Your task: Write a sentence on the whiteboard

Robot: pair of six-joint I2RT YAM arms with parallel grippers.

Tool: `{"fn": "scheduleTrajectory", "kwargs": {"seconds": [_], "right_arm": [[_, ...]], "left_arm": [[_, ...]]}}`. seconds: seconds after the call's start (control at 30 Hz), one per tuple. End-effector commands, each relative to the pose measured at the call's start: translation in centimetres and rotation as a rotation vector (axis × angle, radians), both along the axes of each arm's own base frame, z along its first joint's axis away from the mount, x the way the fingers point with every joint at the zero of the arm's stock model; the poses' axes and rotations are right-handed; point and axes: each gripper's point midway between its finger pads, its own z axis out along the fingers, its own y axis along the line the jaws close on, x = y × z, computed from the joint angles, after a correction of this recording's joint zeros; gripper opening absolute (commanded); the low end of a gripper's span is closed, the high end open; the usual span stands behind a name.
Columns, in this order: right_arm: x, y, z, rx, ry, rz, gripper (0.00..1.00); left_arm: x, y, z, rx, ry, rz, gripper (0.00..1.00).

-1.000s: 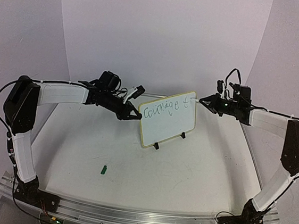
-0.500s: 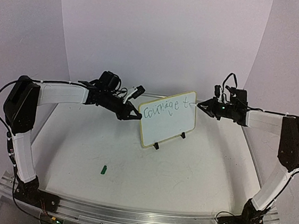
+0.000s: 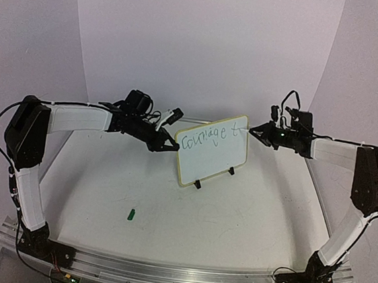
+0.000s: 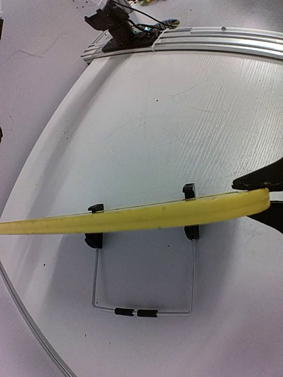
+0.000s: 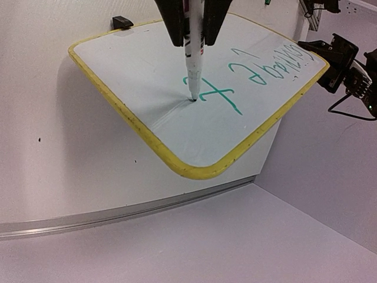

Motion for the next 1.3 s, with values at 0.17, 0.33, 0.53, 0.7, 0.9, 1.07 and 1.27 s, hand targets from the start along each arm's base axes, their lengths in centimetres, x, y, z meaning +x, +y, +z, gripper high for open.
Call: {"fn": "scheduleTrajectory", "kwargs": {"seconds": [0.17, 0.33, 0.53, 0.7, 0.9, 1.07, 1.27], "right_arm": [[0.2, 0.4, 0.0, -0.002, -0.031, 0.039, 0.00], [0.0, 0.1, -1.4, -0.021, 0.002, 0.029, 0.00], [0.5, -0.4, -2.1, -0.046, 0.020, -0.008, 0.00], [1.1, -0.8, -1.7, -0.058, 0.015, -0.039, 0.00], [1.5, -1.1, -0.4, -0.062, -0.014, -0.065, 0.00], [1.5, -1.2, 1.1, -0.057, -0.047, -0.069, 0.00], [1.6, -1.1, 2.5, -0.048, -0.074, -0.063, 0.00]], "left_arm": [[-0.7, -0.6, -1.0, 0.020, 0.035, -0.032, 0.00], [-0.8, -0.6, -1.0, 0.020, 0.035, -0.033, 0.00], [-0.7, -0.6, -1.0, 0.021, 0.035, -0.031, 0.00], [-0.7, -0.6, -1.0, 0.021, 0.034, -0.032, 0.00], [-0.7, -0.6, -1.0, 0.021, 0.035, -0.031, 0.00], [-0.7, -0.6, -1.0, 0.020, 0.035, -0.033, 0.00], [-0.8, -0.6, -1.0, 0.019, 0.035, -0.033, 0.00]]}}
